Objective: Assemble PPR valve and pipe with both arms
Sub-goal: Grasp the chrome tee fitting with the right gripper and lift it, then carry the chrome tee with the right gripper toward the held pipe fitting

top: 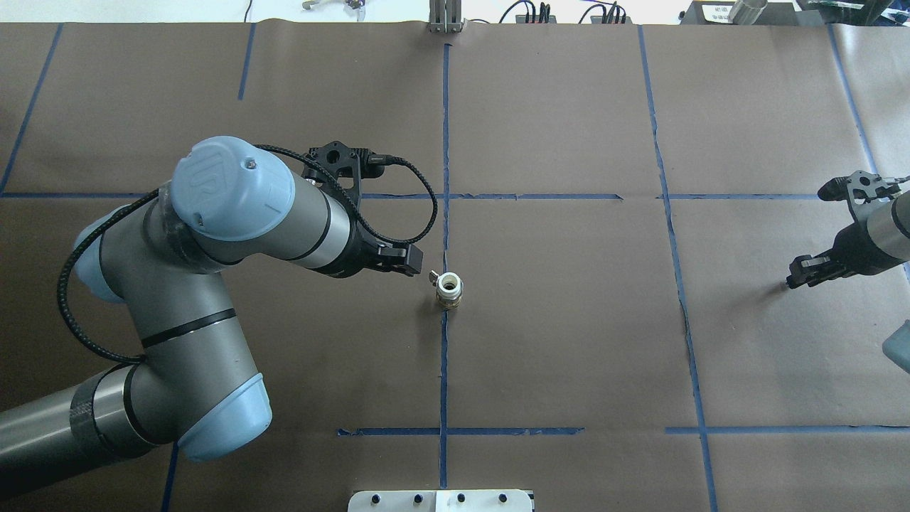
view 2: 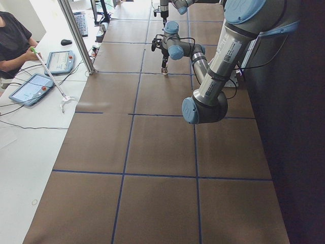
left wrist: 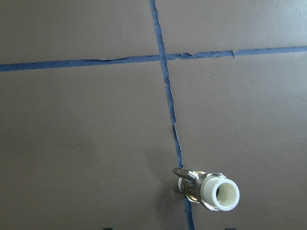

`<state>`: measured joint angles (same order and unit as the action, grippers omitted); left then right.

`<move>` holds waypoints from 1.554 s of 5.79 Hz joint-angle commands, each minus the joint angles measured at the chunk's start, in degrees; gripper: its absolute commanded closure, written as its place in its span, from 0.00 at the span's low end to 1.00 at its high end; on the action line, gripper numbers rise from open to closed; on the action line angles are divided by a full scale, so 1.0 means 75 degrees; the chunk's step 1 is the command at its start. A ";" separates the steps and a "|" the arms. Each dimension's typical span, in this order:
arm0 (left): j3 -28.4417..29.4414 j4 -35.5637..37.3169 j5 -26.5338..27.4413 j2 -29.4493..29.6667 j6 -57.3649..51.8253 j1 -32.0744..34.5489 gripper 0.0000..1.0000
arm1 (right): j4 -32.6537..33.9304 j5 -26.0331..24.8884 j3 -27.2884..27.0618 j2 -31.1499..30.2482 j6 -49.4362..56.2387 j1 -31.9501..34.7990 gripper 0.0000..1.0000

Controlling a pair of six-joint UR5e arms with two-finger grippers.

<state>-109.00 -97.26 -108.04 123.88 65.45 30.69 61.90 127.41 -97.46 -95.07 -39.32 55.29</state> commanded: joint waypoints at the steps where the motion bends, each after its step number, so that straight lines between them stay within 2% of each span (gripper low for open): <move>1: -0.0219 -0.0004 0.0003 -0.0122 0.0004 0.0009 0.17 | 0.0112 0.0098 -0.1015 0.0553 -0.2099 -0.0128 1.00; 2: -0.0545 -0.0004 -0.0009 -0.0459 -0.0065 0.0044 0.17 | 0.0125 0.0029 -0.1659 0.0930 -0.3636 -0.0582 1.00; 3: -0.0792 -0.0016 -0.0009 -0.0730 -0.0078 0.0126 0.17 | 0.0125 -0.0041 -0.1910 0.1769 -0.5241 -0.1097 1.00; 4: -0.0864 -0.0028 -0.0009 -0.0837 -0.0078 0.0173 0.17 | 0.0171 -0.0715 -0.1900 0.2775 -0.6800 -0.2054 1.00; 5: -0.0934 -0.0028 -0.0009 -0.0884 -0.0008 0.0173 0.17 | 0.1297 -0.1650 -0.1854 0.4015 -0.7303 -0.2713 1.00; 6: -0.0958 -0.0016 -0.0009 -0.0908 -0.0008 0.0185 0.17 | 0.2677 -0.2228 -0.1610 0.5199 -0.7377 -0.3207 1.00; 7: -0.0982 -0.0028 -0.0009 -0.1047 0.0004 0.0185 0.16 | 0.2761 -0.2570 -0.1248 0.5547 -0.7436 -0.3455 1.00; 9: -0.1005 -0.0040 0.0003 -0.1060 0.0016 0.0185 0.16 | 0.2773 -0.2783 -0.0719 0.5867 -0.7683 -0.3656 1.00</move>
<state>-116.49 -97.53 -108.08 116.01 65.54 32.08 82.49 107.51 -104.50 -52.00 -96.45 28.73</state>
